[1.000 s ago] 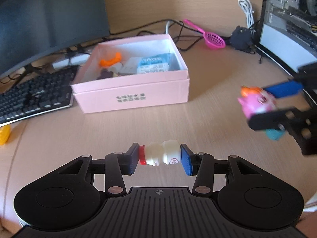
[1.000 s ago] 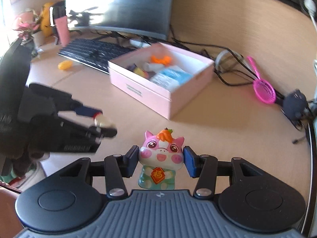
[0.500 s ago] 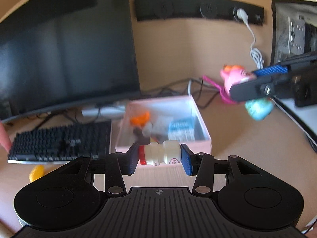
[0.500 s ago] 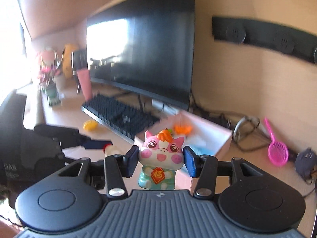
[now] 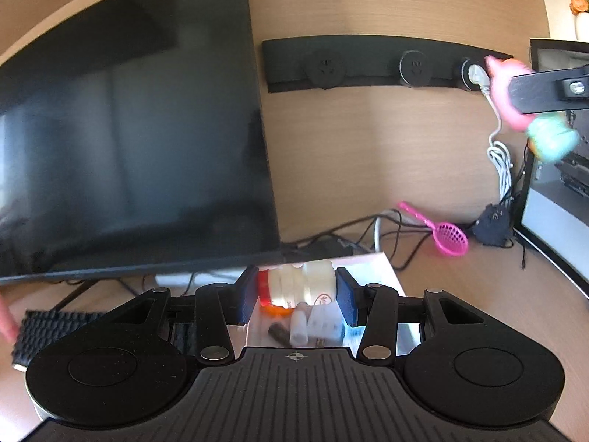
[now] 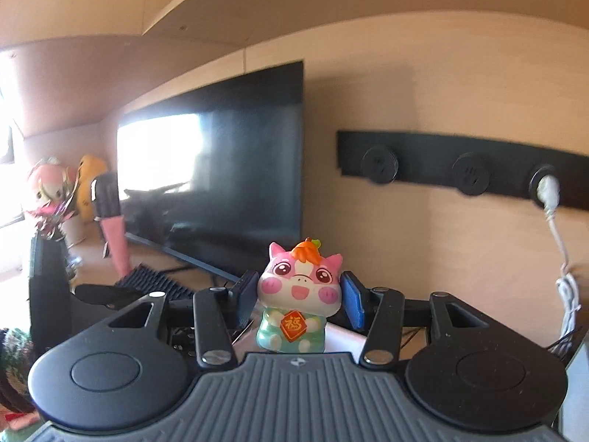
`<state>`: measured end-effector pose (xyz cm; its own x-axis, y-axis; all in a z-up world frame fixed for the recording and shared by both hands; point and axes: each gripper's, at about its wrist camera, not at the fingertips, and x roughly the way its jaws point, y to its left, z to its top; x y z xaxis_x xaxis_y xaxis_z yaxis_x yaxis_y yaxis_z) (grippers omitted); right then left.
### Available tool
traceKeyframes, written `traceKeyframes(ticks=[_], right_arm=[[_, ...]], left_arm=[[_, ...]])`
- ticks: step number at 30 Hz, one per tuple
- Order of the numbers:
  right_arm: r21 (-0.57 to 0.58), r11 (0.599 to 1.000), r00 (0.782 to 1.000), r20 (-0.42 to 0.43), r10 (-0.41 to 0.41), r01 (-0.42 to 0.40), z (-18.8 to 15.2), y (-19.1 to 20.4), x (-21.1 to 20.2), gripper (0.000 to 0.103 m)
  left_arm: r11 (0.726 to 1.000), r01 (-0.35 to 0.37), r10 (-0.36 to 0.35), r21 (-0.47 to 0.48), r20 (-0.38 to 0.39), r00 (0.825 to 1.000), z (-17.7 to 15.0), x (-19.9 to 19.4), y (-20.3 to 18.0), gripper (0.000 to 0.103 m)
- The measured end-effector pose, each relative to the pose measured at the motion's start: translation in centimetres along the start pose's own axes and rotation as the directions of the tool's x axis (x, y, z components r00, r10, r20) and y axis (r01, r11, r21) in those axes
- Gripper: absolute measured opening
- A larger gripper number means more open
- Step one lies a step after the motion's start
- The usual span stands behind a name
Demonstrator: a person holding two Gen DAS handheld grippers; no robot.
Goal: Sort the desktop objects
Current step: 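Drop the bottle into the pink box with the left tool while the right drops the figurine, then reach the right tool to the black plush cat and grasp it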
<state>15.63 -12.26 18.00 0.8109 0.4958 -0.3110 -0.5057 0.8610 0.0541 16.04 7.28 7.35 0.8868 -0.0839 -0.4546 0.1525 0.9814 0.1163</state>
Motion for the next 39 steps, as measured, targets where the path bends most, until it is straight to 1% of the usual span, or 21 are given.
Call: traceKeyframes(ticks=[2,3,4,6,7,8,9,12,14,16,21,22,23,24,25,28,30,32,34,39], right_arm=[[-0.001,1.0,1.0,0.008,-0.018,0.018,0.4,-0.2,0.3,0.048],[0.001,1.0,1.0,0.007,-0.022,0.022,0.6,-0.3,0.3,0.048],[0.0,1.0,1.0,0.004,-0.026,0.026,0.7,-0.3,0.5,0.048],[-0.001,0.999,0.999,-0.007,-0.033,0.033,0.6,-0.3,1.0,0.048],[0.001,0.999,0.999,-0.013,-0.035,0.035,0.6,-0.4,1.2,0.048],[0.004,0.999,0.999,-0.017,-0.037,0.037,0.6,-0.4,1.4,0.048],[0.009,0.999,0.999,-0.022,-0.039,0.039,0.6,-0.5,1.7,0.048],[0.06,0.998,0.998,-0.058,-0.02,0.024,0.5,-1.2,3.1,0.048],[0.112,0.994,0.996,-0.093,0.005,0.006,0.3,-1.9,4.6,0.048],[0.175,0.984,0.991,-0.128,0.044,-0.021,0.2,-2.6,6.4,0.048],[0.308,0.949,0.974,-0.189,0.127,-0.064,-0.1,-3.2,11.8,0.049],[0.338,0.939,0.969,-0.206,0.138,-0.062,-0.3,-3.3,13.0,0.054],[0.363,0.93,0.965,-0.22,0.145,-0.057,-0.5,-3.3,13.9,0.066],[0.385,0.922,0.96,-0.234,0.151,-0.051,-0.8,-3.2,14.9,0.071],[0.4,0.915,0.96,-0.238,0.15,-0.044,-1.0,-3.1,15.4,0.072],[0.416,0.909,0.959,-0.239,0.151,-0.04,-1.6,-2.9,15.9,0.072],[0.411,0.911,0.958,-0.249,0.145,-0.031,-2.2,-3.0,15.4,0.072],[0.381,0.924,0.957,-0.266,0.114,-0.004,-3.1,-3.3,14.8,0.073],[0.362,0.932,0.955,-0.287,0.077,0.033,-4.4,-4.1,13.9,0.075],[0.376,0.915,0.929,-0.371,0.007,0.144,-8.6,-7.6,11.5,0.075]], left_arm=[[1.0,0.001,-0.001,0.008,0.005,1.0,0.7,1.5,0.2,0.05],[1.0,0.004,-0.004,0.006,-0.002,1.0,1.0,2.5,0.5,0.057],[1.0,0.003,-0.003,0.0,-0.016,1.0,1.1,3.2,0.7,0.072],[0.999,-0.032,0.031,-0.018,-0.028,0.999,0.8,4.0,1.3,0.084],[0.998,-0.05,0.049,-0.025,-0.031,0.998,0.5,4.0,1.5,0.089],[0.998,-0.058,0.056,-0.033,-0.04,0.998,0.0,3.9,1.8,0.091],[0.997,-0.061,0.059,-0.043,-0.054,0.997,-0.6,3.8,2.0,0.096],[0.996,-0.066,0.059,-0.06,-0.124,0.991,-3.1,3.5,2.2,0.097],[0.993,-0.088,0.072,-0.077,-0.184,0.98,-4.8,3.3,2.0,0.098],[0.99,-0.093,0.065,-0.108,-0.236,0.969,-6.4,2.9,2.0,0.099],[0.981,-0.101,0.052,-0.164,-0.279,0.959,-8.8,0.9,2.2,0.101],[0.981,-0.102,0.051,-0.167,-0.283,0.958,-9.0,0.5,2.2,0.101],[0.98,-0.103,0.051,-0.168,-0.288,0.956,-9.2,0.4,2.2,0.101],[0.98,-0.105,0.052,-0.168,-0.294,0.954,-9.5,0.2,2.2,0.101],[0.98,-0.107,0.053,-0.168,-0.299,0.953,-9.7,0.1,2.2,0.101],[0.978,-0.114,0.053,-0.174,-0.32,0.946,-10.4,-0.1,2.2,0.102],[0.977,-0.114,0.05,-0.178,-0.333,0.942,-10.4,0.1,2.0,0.102],[0.977,-0.112,0.045,-0.181,-0.339,0.94,-10.4,0.5,1.4,0.102],[0.979,-0.103,0.037,-0.179,-0.336,0.941,-10.1,0.9,0.5,0.102],[0.988,-0.049,-0.001,-0.147,-0.322,0.947,-9.2,1.9,-2.3,0.103]])
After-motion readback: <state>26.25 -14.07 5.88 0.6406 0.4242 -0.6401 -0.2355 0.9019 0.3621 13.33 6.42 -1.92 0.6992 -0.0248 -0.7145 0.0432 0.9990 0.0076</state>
